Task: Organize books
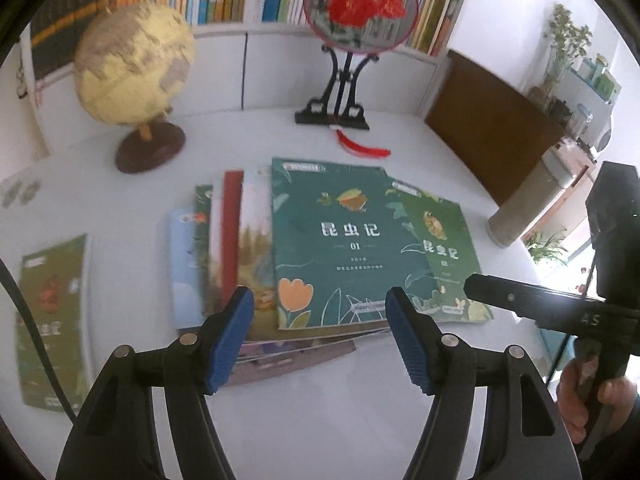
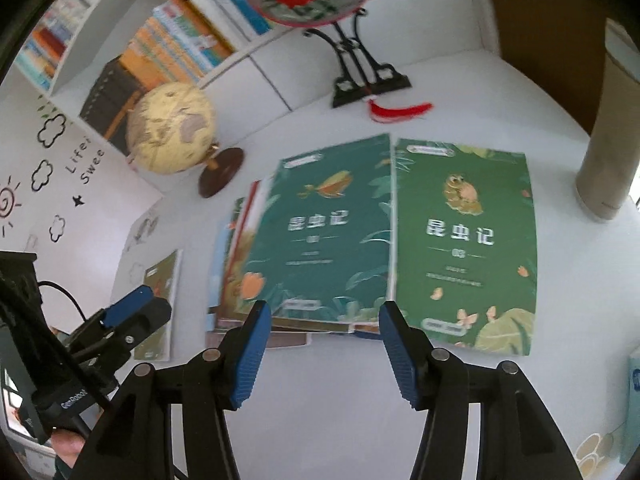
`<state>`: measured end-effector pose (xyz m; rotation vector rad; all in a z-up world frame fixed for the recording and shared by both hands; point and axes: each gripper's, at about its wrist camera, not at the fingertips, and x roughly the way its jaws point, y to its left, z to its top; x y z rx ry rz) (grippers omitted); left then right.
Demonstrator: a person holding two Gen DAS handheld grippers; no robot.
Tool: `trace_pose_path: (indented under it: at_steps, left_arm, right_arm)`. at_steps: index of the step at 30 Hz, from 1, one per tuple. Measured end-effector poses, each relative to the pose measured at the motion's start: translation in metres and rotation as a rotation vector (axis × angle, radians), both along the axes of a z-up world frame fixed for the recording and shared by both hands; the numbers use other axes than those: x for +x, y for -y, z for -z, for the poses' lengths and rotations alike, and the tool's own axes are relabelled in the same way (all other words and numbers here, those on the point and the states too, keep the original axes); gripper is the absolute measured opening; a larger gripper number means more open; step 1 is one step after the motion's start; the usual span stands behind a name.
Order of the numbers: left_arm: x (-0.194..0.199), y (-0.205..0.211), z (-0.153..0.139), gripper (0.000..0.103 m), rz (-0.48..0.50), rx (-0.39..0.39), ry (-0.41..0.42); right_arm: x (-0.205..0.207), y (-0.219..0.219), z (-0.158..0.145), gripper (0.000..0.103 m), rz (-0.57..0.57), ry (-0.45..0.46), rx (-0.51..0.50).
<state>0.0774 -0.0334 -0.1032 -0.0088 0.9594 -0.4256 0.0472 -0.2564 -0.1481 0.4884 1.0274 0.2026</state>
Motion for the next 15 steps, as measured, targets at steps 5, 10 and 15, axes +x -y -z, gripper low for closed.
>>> trace_pose_path:
  at_steps: [5, 10, 15]
  left_arm:
    - [0.024, 0.004, 0.034, 0.064, -0.059, -0.016, -0.072]
    - [0.034, 0.007, 0.049, 0.064, -0.079, -0.008, -0.064]
    - [0.041, 0.009, 0.061, 0.064, -0.107, -0.026, -0.092]
  right_arm:
    - [0.020, 0.010, 0.025, 0.054, -0.036, -0.022, -0.047]
    - [0.038, 0.015, 0.048, 0.054, -0.065, -0.034, -0.054]
    - [0.047, 0.012, 0.055, 0.054, -0.099, -0.036, -0.081]
